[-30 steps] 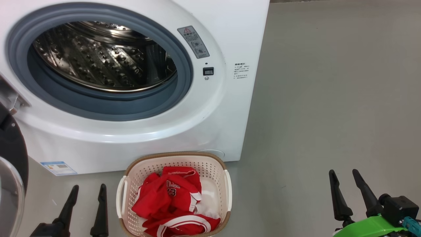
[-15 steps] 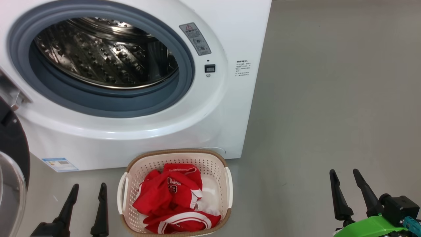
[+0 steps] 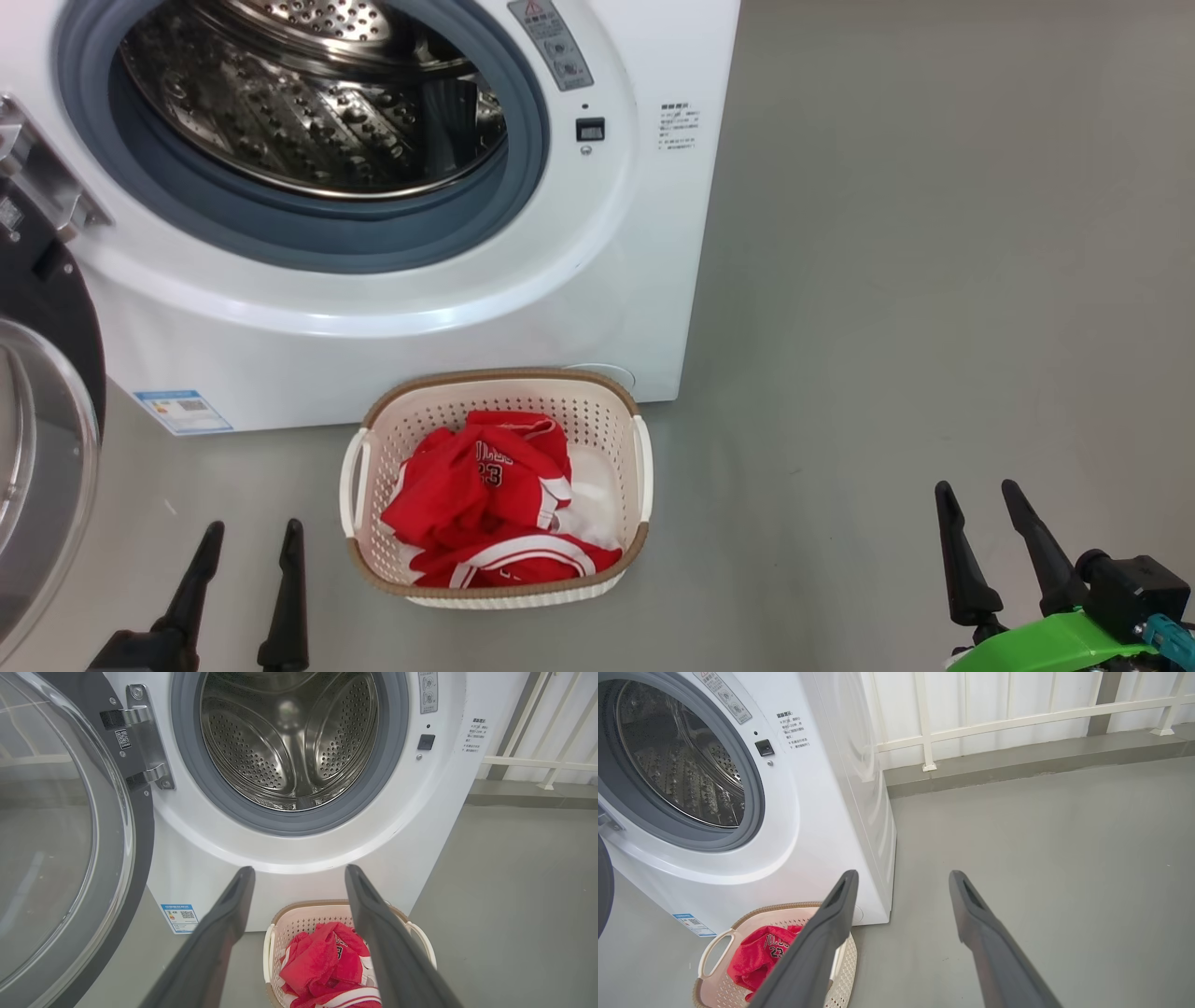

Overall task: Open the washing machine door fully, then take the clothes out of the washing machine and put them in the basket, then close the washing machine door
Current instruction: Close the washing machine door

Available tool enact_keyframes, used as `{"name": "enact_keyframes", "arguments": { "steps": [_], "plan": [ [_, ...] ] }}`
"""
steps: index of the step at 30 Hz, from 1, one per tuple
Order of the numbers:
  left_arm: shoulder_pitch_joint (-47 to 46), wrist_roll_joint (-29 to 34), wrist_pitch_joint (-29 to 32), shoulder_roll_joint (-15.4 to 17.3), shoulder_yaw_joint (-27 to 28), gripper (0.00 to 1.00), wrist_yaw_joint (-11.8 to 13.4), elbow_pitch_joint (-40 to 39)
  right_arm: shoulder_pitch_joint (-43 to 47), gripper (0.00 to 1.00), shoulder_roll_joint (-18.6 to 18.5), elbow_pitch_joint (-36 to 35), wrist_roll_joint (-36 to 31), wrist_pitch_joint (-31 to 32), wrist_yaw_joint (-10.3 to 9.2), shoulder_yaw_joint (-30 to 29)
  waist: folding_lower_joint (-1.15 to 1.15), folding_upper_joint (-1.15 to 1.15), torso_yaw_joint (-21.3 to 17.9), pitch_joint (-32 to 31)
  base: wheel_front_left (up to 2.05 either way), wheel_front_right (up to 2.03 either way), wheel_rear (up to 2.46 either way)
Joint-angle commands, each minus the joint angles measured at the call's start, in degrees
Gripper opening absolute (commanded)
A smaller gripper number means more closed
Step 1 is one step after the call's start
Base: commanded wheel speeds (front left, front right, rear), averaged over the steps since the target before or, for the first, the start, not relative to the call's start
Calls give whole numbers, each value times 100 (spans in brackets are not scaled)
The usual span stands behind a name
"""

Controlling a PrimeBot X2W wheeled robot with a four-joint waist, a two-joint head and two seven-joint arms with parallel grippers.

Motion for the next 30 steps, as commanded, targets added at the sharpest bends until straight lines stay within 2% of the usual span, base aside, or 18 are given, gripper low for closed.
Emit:
{"name": "enact_keyframes", "arguments": {
  "steps": [1, 22, 26, 30],
  "plan": [
    [-97, 29, -54, 62, 210, 100, -32, -147, -90, 100, -67, -121, -69, -37, 36, 131, 0, 0, 0, 0, -71, 71, 0],
    [-85, -9, -54, 29, 180, 100, -32, -80, -55, 100, -67, -126, -88, -37, 36, 190, 0, 0, 109, -59, -7, 7, 0],
    [-105, -42, -54, 11, 158, 100, -32, -32, -47, 100, -67, -114, -115, -37, 36, 207, 0, 0, 256, -60, 0, 0, 0],
    [-109, -85, -54, -30, 168, 100, -32, 27, -54, 100, -67, -77, -187, -37, 36, 241, 0, 0, 572, -75, 0, 0, 0]
  ]
}}
